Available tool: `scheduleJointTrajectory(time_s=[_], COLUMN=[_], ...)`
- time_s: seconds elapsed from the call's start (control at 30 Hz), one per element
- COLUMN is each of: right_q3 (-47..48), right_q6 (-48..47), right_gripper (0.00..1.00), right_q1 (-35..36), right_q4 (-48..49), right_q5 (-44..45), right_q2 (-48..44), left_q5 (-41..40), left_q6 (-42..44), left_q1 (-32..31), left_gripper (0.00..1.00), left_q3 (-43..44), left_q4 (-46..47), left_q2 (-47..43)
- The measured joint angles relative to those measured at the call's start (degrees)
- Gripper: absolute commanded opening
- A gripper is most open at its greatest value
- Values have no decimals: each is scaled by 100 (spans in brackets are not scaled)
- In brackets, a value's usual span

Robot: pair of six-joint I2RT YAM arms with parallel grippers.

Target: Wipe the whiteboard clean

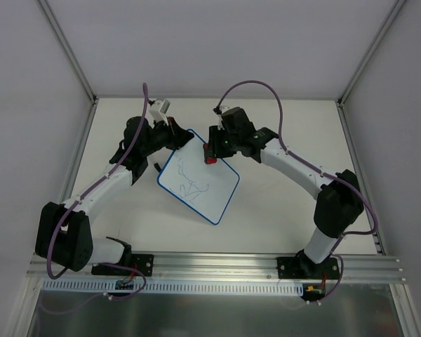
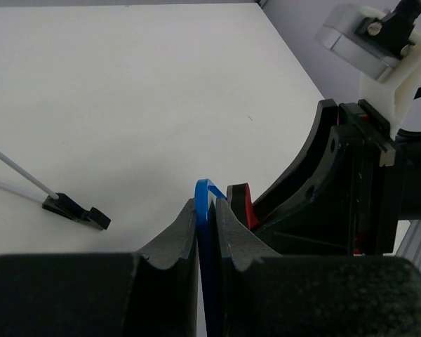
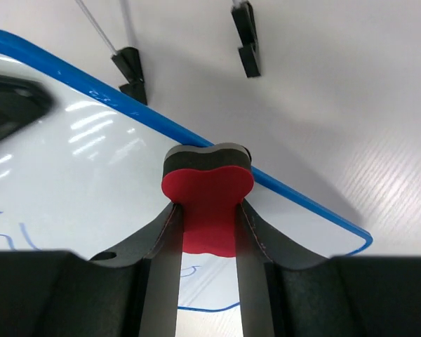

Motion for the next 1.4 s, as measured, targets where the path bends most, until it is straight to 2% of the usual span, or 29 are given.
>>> scheduleJointTrajectory(time_s=[0.3, 0.5, 0.67, 1.1, 1.4], right_q3=[-1412, -2000, -1912, -474, -282], right_q6=[286, 262, -144, -1307, -1808], right_gripper=[0, 0, 0, 0, 0], right_q1=[-111, -107, 87, 1003, 1285], right_q4=[868, 1276, 1204, 988, 1019], right_q5=[-7, -55, 92, -184, -236], right_q2=[-391, -627, -675, -490, -407], left_q5=[-61, -70, -7, 415, 638], left_q6=[4, -11, -17, 157, 400], left_q1=[4, 4, 4, 4, 2], left_gripper=[0, 0, 0, 0, 0], left_q3=[0, 0, 26, 33, 111], left_q4=[-313, -367, -365, -26, -131], left_q2=[0, 0, 2, 2, 0])
